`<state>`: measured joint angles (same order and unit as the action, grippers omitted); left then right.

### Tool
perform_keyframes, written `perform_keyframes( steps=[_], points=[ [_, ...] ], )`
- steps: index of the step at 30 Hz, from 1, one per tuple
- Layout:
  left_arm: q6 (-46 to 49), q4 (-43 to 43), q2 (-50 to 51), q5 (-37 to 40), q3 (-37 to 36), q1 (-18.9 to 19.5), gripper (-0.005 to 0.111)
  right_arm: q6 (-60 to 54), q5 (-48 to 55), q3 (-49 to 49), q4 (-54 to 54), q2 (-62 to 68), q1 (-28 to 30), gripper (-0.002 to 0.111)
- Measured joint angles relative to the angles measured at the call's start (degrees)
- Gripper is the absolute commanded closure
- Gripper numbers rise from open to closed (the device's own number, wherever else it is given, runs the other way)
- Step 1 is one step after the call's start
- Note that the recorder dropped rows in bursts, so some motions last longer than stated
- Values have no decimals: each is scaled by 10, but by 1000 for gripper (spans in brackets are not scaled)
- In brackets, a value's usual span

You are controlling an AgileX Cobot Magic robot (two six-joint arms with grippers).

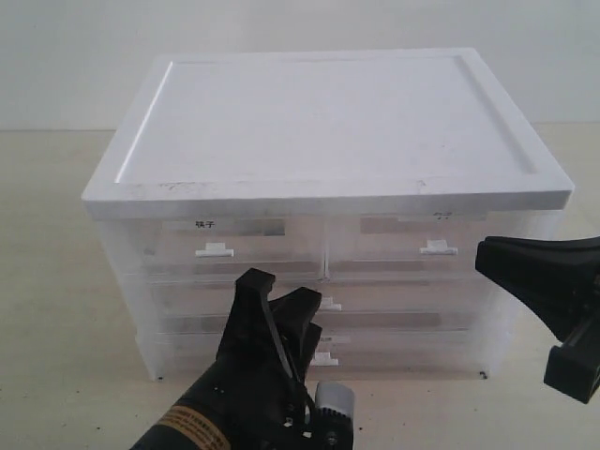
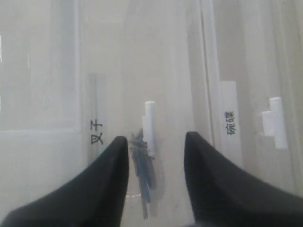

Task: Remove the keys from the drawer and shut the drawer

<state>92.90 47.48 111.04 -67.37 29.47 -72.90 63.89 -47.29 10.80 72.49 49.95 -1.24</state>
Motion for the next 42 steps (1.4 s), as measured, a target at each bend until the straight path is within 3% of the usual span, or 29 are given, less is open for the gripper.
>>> perform_keyframes(
  steps=[6, 15, 29, 37, 42],
  points=[
    [-1, -26, 0, 10, 0, 12, 102, 0, 0, 0, 0, 0, 0, 108],
    [-2, -24, 0, 7, 0, 14, 102, 0, 0, 0, 0, 0, 0, 108],
    [12, 24, 0, 10, 1, -45, 102, 1, 5, 0, 8, 0, 0, 108],
    [17, 35, 0, -15, 1, -46, 102, 2, 6, 0, 8, 0, 0, 108],
    [14, -7, 0, -16, 1, -30, 102, 3, 6, 0, 8, 0, 0, 108]
  ],
)
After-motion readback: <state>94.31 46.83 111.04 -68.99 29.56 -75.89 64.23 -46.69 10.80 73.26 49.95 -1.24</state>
